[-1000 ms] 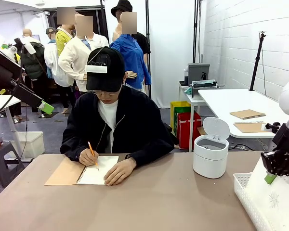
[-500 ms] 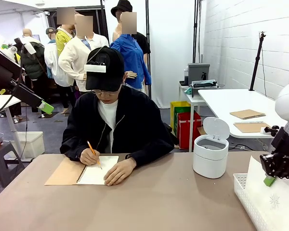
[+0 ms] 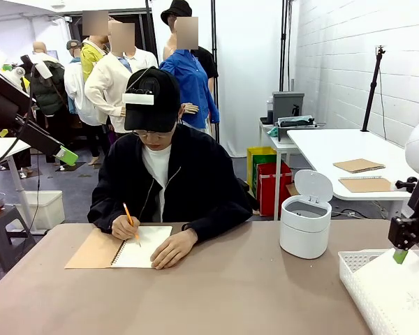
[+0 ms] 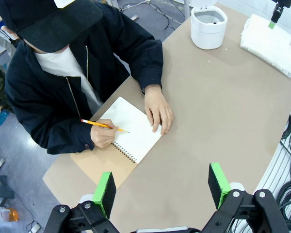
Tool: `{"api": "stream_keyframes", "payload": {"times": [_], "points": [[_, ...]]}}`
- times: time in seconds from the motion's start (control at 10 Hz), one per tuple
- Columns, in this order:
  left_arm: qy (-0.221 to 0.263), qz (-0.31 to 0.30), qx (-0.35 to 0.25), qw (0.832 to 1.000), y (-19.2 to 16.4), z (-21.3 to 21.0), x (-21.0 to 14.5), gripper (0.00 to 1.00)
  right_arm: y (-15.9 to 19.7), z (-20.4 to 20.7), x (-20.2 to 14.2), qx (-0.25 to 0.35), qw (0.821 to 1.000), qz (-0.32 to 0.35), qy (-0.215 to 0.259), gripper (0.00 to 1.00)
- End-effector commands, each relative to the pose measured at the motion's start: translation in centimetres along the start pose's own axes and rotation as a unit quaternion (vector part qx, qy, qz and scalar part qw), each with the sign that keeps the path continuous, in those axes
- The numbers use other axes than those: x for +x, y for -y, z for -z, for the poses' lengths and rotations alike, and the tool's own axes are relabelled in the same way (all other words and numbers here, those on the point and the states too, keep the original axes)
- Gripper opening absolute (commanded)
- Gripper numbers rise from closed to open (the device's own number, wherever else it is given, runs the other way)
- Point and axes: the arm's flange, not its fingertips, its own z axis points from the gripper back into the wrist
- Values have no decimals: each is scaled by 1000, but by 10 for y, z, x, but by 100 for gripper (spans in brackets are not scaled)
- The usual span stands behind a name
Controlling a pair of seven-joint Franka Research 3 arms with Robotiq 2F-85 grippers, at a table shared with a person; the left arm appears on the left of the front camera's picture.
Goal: Sort the paper based on its condition.
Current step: If a person hands you a paper, place it in the Organizing basket , and if it's crumpled, put it in the Trash can.
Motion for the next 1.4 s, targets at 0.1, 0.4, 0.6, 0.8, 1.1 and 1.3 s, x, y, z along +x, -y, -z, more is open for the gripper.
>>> {"api": "stream_keyframes", "payload": {"times": [0.1, 0.4, 0.6, 0.8, 1.1, 1.3], "points": [[-1, -5, -1, 1000, 1, 0, 1, 100, -2, -21, -1, -52, 999, 2, -8, 100], [-1, -5, -1, 1000, 1, 0, 1, 100, -10, -53, -5, -88, 995, -43, 2, 100], [-1, -5, -1, 1000, 1, 0, 1, 100, -18, -67, -5, -70, 995, -64, 23, 100], [-1, -5, -1, 1000, 1, 0, 1, 100, -11, -54, -3, -74, 996, -39, 7, 100], [-1, -5, -1, 1000, 1, 0, 1, 100, -11, -54, -3, -74, 996, -39, 7, 100], [-1, -5, -1, 1000, 1, 0, 1, 100, -35, -56, -5, -60, 994, -96, 13, 100]]}}
